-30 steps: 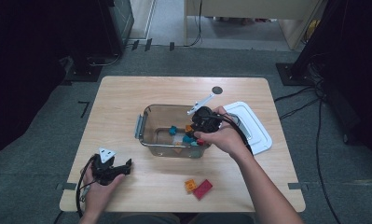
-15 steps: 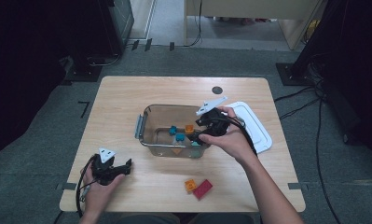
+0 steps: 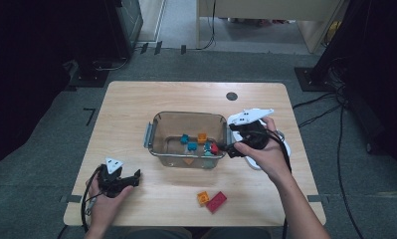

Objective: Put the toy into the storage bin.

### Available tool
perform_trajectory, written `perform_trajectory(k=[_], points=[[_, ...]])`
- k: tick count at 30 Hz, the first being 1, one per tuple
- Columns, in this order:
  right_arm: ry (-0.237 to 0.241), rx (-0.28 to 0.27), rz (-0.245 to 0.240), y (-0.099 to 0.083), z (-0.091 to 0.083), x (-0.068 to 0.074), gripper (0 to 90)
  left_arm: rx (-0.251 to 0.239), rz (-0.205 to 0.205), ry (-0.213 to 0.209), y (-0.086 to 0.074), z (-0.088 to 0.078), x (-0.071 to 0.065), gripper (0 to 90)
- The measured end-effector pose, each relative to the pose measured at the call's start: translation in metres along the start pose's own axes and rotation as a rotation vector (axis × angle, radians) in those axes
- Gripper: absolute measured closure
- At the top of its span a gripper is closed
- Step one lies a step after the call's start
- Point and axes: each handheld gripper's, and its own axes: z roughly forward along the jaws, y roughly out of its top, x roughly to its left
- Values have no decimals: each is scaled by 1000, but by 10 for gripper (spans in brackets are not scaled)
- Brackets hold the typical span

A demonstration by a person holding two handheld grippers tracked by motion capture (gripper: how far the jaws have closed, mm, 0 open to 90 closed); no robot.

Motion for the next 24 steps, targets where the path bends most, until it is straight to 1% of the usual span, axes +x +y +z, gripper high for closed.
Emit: perform_trajectory(k=[8, 13, 17, 21, 24], points=[[-40, -29, 39, -25, -21, -10, 192, -1, 0, 0, 0, 0, 0, 132], [-58, -43, 58, -43, -28, -10, 196, 0, 0, 0, 0, 0, 0, 132], [-70, -55, 78, -61, -30, -7, 206, 0, -1, 0, 0, 0, 0, 132], [-68, -46, 102, -80, -26, -2, 209, 0, 0, 0, 0, 0, 0, 132], [-58, -47, 107, -91, -21, 4, 211, 0, -1, 0, 0, 0, 0, 132]])
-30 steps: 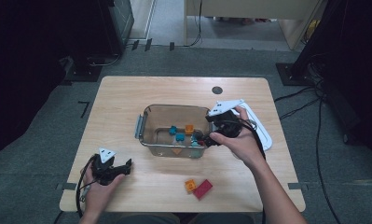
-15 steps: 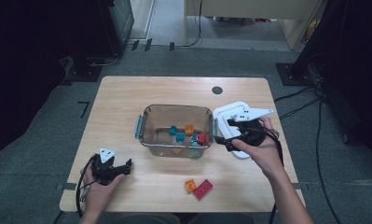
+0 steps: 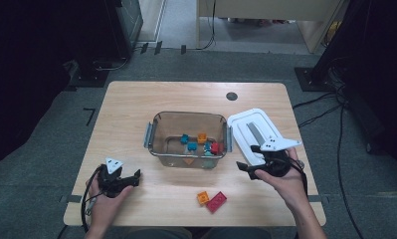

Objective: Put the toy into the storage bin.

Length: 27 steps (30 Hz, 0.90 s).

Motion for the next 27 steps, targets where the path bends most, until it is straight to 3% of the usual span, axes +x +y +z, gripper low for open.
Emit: perform_trajectory(k=[5, 15, 27], points=[[9, 3, 13, -17, 9, 13, 233, 0, 0, 0, 0, 0, 0, 132], [73, 12, 21, -43, 33, 41, 274, 0, 1, -1, 0, 0, 0, 132], [168, 73, -66, -50, 69, 91, 308, 1, 2, -2, 1, 0, 0, 132]])
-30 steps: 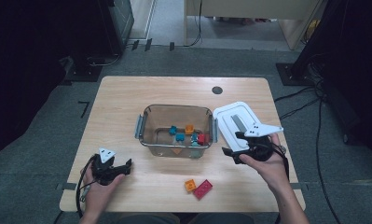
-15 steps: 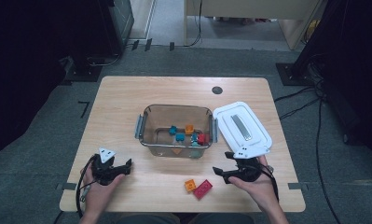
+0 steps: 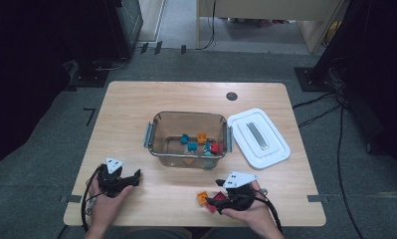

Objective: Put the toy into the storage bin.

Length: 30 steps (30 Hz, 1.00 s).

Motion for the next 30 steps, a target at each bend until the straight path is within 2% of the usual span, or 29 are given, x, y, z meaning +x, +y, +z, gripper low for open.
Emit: perform_trajectory(k=[5, 13, 16, 19, 20, 22, 25, 30], points=[[17, 24, -10, -2, 16, 12, 323, 0, 0, 0, 0, 0, 0, 132], [-28, 63, -68, -5, 31, 21, 379, 0, 0, 0, 0, 0, 0, 132], [-49, 87, -93, -7, 34, 24, 426, 0, 0, 0, 0, 0, 0, 132], [-47, 97, -112, -9, 36, 24, 493, 0, 0, 0, 0, 0, 0, 132], [-44, 101, -111, -9, 37, 24, 498, 0, 0, 0, 0, 0, 0, 132], [-28, 97, -103, -9, 36, 23, 588, 0, 0, 0, 0, 0, 0, 132], [-9, 88, -103, -10, 35, 21, 599, 0, 1, 0, 0, 0, 0, 132], [-6, 86, -99, -10, 34, 18, 602, 0, 1, -1, 0, 0, 0, 132]])
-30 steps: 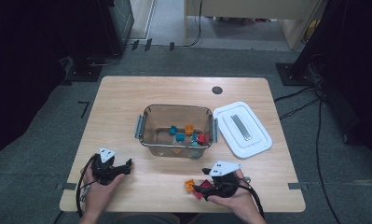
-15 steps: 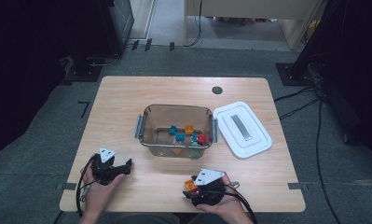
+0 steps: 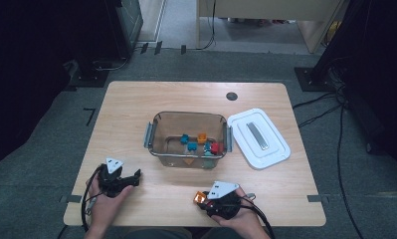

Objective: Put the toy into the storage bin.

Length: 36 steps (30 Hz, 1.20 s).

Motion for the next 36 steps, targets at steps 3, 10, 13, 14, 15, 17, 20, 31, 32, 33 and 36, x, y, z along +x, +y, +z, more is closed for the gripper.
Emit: perform_trajectory(k=[3, 10, 13, 14, 15, 17, 20, 31, 32, 33, 36], points=[[5, -12, 10, 0, -2, -2, 602, 0, 0, 0, 0, 0, 0, 132], [-22, -46, 42, 0, -15, -12, 602, 0, 1, 0, 0, 0, 0, 133], [-40, -53, 56, -2, -21, -18, 603, 0, 1, -1, 0, 0, 0, 132], [-46, -55, 58, -2, -23, -20, 603, 0, 1, 0, 0, 0, 0, 132], [-52, -55, 62, -3, -25, -22, 603, 0, 1, 0, 0, 0, 0, 132], [-64, -60, 70, -4, -30, -27, 603, 0, 1, 0, 0, 0, 0, 132], [-85, -66, 89, -7, -38, -36, 603, 0, 1, 0, 0, 0, 0, 132], [-170, -73, 196, -21, -70, -81, 603, 0, 1, 0, 0, 0, 0, 132], [-176, -74, 206, -23, -73, -85, 603, 0, 1, 0, 0, 0, 0, 132], [-181, -75, 216, -24, -77, -89, 603, 0, 1, 0, 0, 0, 0, 132], [-202, -73, 243, -28, -87, -100, 603, 0, 1, 0, 0, 0, 0, 132]])
